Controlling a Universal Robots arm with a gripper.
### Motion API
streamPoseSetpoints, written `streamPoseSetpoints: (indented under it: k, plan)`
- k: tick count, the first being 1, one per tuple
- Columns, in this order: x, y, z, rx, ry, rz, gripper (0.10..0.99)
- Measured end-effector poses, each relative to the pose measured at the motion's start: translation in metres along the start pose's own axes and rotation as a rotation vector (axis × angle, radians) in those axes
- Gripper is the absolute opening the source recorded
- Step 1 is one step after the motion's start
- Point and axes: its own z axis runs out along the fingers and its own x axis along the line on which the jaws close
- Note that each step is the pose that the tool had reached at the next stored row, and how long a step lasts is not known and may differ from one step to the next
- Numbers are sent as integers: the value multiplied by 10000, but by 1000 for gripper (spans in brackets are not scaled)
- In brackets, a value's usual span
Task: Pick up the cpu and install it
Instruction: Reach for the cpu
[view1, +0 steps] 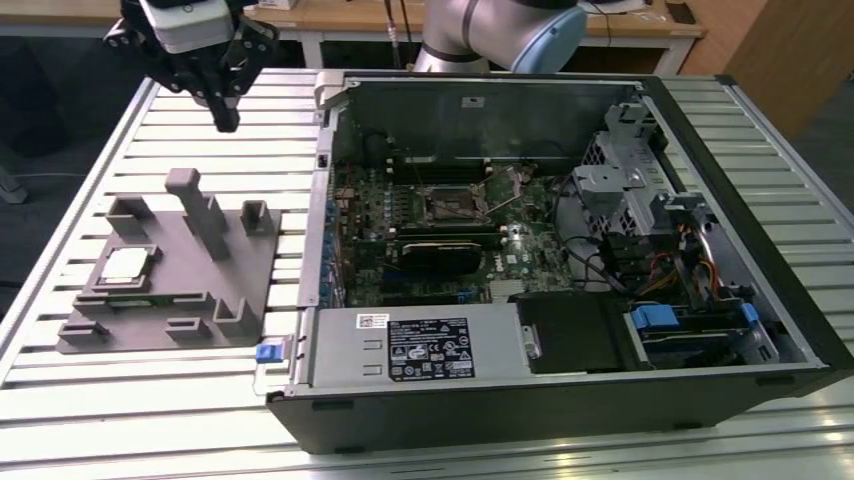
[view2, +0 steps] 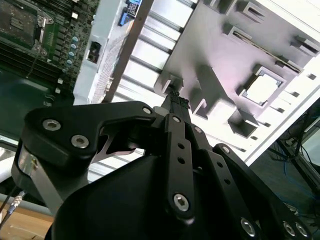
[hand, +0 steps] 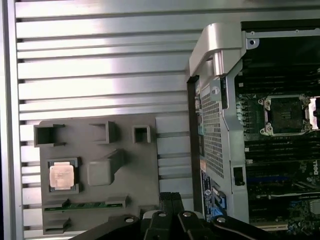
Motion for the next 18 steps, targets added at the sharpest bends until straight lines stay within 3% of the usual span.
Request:
streamPoseSetpoints:
  k: [13, 18]
  plan:
    - [299, -6, 7, 0, 0, 1, 106]
    - [370, -18, 7, 0, 0, 0, 106]
